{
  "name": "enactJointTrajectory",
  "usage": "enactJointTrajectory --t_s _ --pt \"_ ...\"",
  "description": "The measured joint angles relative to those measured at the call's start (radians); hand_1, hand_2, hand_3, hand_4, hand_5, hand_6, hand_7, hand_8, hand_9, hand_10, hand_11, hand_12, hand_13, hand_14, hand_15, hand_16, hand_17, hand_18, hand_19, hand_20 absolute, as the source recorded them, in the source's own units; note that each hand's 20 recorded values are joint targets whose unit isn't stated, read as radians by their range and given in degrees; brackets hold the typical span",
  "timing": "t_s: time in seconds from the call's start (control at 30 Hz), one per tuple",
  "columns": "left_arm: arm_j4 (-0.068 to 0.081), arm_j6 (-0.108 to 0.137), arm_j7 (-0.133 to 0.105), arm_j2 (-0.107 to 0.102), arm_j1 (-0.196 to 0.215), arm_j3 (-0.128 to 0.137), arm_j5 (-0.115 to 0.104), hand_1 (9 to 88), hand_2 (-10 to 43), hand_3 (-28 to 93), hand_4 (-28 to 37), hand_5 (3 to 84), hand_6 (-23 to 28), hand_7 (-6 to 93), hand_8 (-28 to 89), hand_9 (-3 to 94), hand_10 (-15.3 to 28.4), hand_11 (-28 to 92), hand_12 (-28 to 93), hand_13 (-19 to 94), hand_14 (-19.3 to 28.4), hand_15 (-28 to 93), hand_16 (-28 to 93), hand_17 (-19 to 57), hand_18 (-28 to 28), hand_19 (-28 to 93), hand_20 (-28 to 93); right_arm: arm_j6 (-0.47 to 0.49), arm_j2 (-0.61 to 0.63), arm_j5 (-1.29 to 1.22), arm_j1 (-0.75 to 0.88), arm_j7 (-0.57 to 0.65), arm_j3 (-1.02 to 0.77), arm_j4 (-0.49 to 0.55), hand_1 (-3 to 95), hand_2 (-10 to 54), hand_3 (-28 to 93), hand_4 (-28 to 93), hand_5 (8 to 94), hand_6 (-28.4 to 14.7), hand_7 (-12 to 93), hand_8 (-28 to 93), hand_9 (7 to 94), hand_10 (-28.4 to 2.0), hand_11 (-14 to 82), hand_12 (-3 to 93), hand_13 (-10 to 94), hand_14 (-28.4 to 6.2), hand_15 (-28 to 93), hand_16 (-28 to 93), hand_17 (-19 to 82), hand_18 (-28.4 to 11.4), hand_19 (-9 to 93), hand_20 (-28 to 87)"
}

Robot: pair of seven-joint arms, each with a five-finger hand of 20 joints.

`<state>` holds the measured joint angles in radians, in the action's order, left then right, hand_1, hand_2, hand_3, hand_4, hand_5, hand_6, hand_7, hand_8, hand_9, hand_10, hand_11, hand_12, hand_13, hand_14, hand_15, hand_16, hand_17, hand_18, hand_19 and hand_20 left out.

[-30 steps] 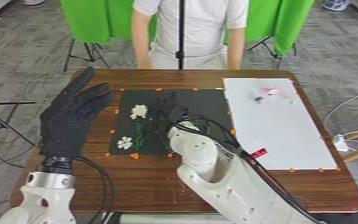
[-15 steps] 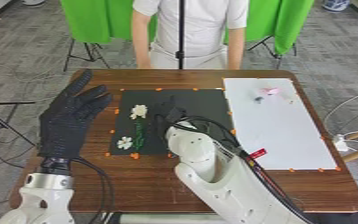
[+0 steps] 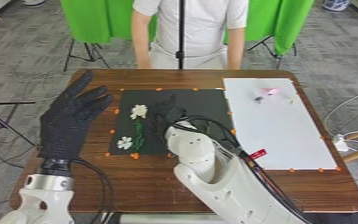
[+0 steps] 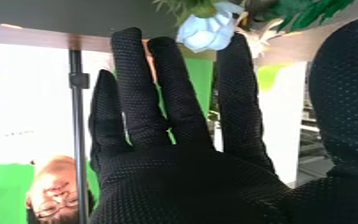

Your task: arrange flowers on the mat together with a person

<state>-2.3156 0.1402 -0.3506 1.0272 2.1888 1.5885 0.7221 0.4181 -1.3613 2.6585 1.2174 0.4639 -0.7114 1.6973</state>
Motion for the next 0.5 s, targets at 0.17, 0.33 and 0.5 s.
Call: enactJointTrajectory --t_s 0.17,0.33,0.5 --pt "-0.001 0.000 0.000 0.000 0.003 0.000 0.000 24.0 8.0 78 -24.9 35.8 8.7 11.2 -10 36.7 21.4 26 10 28 27.8 50 -11 -6.3 26.1 64 4 -0.004 -0.003 0.011 0.004 -0.005 -0.011 0.013 25.8 -9.5 77 -28 51.7 4.8 12 -14 48.0 -19.8 21.1 13.3 35 -19.7 63 6 0 -19.9 53 15" --pt "-0.005 0.005 -0.006 -0.002 0.011 0.000 -0.001 24.0 8.0 78 -25.0 35.8 8.7 11.1 -10 36.7 21.4 26 10 28 27.8 50 -11 -6.3 26.2 64 4 -0.008 -0.011 0.025 0.018 -0.021 -0.033 0.035 25.1 -9.5 77 -28 51.4 4.6 12 -14 48.0 -19.8 21.5 13.1 35 -19.7 64 4 0 -20.0 53 15" --pt "-0.011 0.027 -0.027 -0.018 0.031 0.002 -0.006 23.6 7.9 78 -25.5 35.7 8.7 11.1 -10 36.6 21.4 26 10 28 27.8 50 -11 -6.2 26.1 64 3 -0.029 -0.024 -0.019 0.088 -0.045 -0.144 0.124 24.6 -9.5 77 -28 51.7 4.0 12 -14 50.3 -19.1 20.6 12.6 37 -19.0 60 3 1 -19.7 53 15"
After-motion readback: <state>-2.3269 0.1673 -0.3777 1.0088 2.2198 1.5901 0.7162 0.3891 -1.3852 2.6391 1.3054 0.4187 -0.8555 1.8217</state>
